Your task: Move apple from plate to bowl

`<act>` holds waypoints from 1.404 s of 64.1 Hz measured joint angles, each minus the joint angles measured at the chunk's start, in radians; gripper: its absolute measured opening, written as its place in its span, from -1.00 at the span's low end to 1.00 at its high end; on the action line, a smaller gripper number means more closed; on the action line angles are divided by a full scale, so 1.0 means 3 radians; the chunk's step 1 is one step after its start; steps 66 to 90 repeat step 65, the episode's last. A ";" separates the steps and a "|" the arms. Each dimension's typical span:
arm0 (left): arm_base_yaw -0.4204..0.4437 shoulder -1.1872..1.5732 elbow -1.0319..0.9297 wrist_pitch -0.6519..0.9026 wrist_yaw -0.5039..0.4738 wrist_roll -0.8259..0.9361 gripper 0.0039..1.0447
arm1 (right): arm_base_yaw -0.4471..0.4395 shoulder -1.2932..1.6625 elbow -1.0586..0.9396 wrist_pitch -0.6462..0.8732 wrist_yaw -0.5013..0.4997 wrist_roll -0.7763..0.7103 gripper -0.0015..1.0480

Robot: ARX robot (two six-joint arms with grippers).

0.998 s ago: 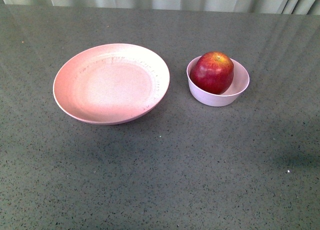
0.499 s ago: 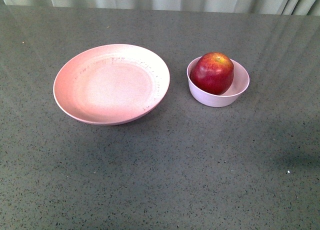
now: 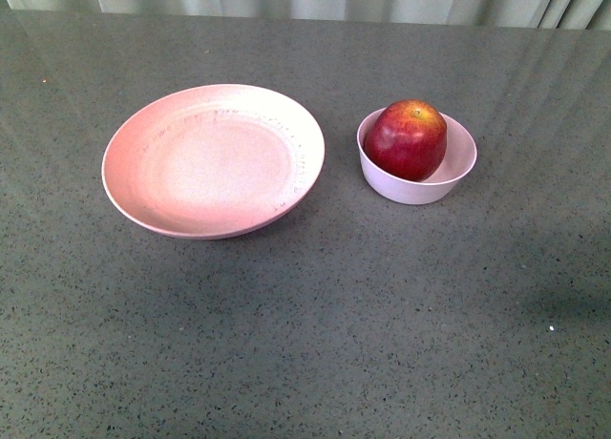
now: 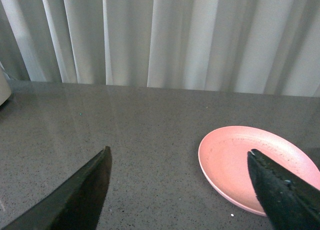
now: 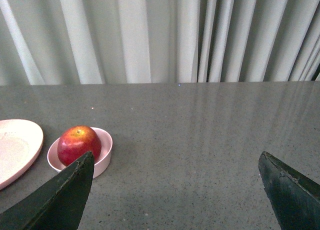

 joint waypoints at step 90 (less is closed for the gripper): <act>0.0000 0.0000 0.0000 0.0000 0.0001 0.0006 0.84 | 0.0000 0.0000 0.0000 0.0000 0.0001 0.0000 0.83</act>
